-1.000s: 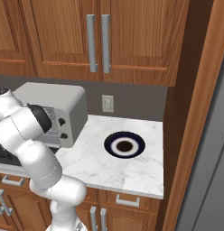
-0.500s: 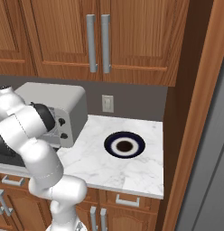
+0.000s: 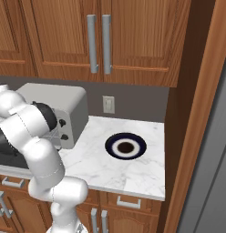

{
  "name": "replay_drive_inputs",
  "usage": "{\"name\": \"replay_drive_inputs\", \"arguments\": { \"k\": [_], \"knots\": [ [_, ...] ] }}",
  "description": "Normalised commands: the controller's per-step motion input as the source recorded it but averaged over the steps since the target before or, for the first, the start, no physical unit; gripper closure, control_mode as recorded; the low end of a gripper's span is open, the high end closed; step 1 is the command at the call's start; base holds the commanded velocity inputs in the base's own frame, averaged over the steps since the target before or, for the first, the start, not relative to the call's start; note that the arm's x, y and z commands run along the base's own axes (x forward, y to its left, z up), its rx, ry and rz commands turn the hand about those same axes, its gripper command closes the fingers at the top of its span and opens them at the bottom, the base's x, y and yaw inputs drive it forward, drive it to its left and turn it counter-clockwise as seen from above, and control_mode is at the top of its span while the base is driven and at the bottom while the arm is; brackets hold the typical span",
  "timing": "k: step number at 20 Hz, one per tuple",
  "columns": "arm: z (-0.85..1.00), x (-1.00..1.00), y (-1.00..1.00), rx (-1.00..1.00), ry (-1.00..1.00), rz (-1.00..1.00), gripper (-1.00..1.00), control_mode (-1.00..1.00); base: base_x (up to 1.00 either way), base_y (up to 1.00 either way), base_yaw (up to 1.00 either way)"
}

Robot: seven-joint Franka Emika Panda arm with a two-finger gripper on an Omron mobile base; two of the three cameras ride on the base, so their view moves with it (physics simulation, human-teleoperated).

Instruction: Open the toaster oven door. Place the bread on the top rack in the toaster oven and place the steak on the bottom rack.

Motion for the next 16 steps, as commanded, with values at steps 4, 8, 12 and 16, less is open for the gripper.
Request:
{"name": "replay_drive_inputs", "arguments": {
  "k": [4,8,12,16],
  "knots": [
    [-0.36,-0.74,0.26,0.0,0.01,-0.09,-1.0,-1.0,0.0,0.0,0.0],
    [-0.39,-0.71,0.26,0.0,0.02,-0.1,-1.0,-1.0,0.0,0.0,0.0],
    [-0.4,-0.71,0.26,0.0,0.02,-0.09,-1.0,-1.0,0.0,0.0,0.0],
    [-0.4,-0.73,0.26,0.0,0.01,-0.09,-1.0,-1.0,0.0,0.0,0.0]
  ]
}}
